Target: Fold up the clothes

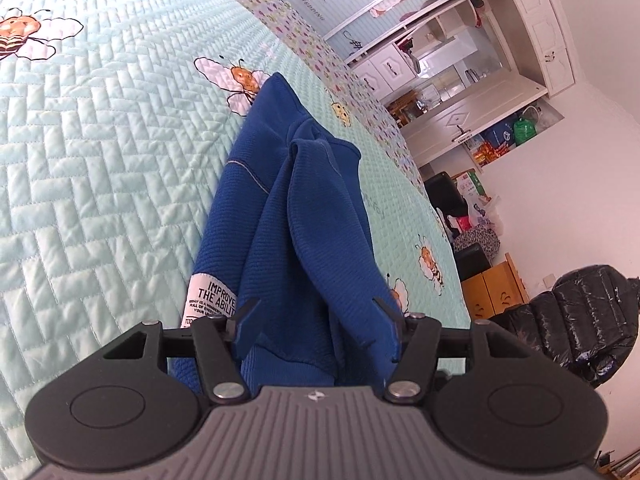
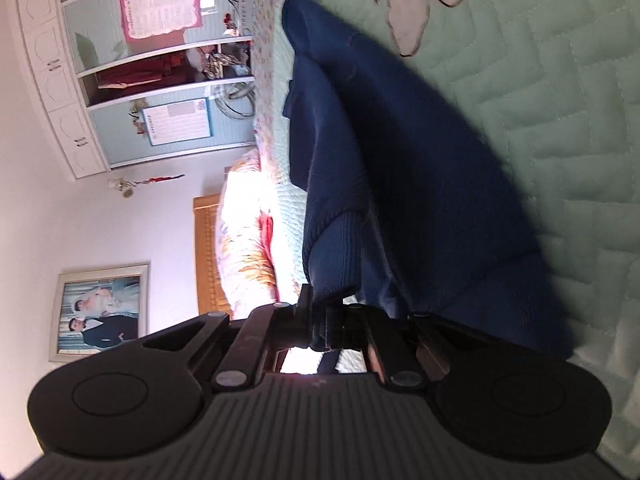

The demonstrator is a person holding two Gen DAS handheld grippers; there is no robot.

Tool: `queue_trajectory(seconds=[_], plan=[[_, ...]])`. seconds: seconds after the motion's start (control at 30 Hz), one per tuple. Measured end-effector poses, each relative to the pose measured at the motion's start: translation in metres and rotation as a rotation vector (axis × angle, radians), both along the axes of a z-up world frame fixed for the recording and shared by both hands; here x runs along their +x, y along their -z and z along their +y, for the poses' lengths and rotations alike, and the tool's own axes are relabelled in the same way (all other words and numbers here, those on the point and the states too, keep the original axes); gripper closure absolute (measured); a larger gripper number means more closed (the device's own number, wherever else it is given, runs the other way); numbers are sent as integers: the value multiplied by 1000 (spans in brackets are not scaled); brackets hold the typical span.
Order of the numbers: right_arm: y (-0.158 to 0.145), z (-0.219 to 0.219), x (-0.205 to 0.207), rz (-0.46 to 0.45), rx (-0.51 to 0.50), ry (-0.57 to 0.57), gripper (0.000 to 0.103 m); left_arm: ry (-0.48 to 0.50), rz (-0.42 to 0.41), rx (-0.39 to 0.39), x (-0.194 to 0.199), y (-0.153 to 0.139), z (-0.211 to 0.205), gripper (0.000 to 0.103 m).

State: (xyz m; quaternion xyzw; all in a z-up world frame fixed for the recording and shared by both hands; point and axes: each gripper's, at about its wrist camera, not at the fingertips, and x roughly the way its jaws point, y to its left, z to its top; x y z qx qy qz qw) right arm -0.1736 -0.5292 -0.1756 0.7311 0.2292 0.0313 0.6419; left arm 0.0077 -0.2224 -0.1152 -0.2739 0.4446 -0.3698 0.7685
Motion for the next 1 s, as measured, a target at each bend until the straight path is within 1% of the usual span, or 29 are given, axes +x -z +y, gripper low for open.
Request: queue_trajectory(seconds=[0.07, 0.2, 0.27, 0.37, 0.43, 0.5, 0.57, 0.67, 0.73, 0.8, 0.87, 1.0], plan=[[13, 3, -3, 63, 4, -15, 98, 3, 6, 8, -1, 1, 0, 42], [8, 13, -5, 94, -84, -42, 98, 7, 12, 15, 0, 5, -1, 42], [-4, 15, -2, 60, -142, -50, 98, 8, 15, 17, 0, 7, -1, 42], [-7, 17, 1, 55, -193, -67, 98, 14, 16, 18, -1, 8, -3, 42], [3, 19, 1, 97, -209, -84, 98, 20, 18, 20, -2, 10, -4, 42], [8, 19, 3, 92, -212, -96, 99, 24, 21, 29, -2, 11, -6, 42], [6, 18, 4, 84, -226, -116, 97, 25, 26, 35, -3, 12, -7, 42], [3, 16, 0, 65, -229, -143, 89, 26, 30, 40, -3, 13, -8, 42], [2, 12, -5, 56, -229, -172, 80, 27, 28, 41, -3, 13, -8, 41], [-1, 11, -13, 30, -222, -200, 67, 28, 26, 42, -3, 13, -9, 39], [-5, 9, -21, 9, -235, -230, 61, 27, 27, 43, -3, 14, -9, 39], [-20, 1, -30, -15, -301, -259, 59, 22, 35, 33, 0, 13, -9, 39]])
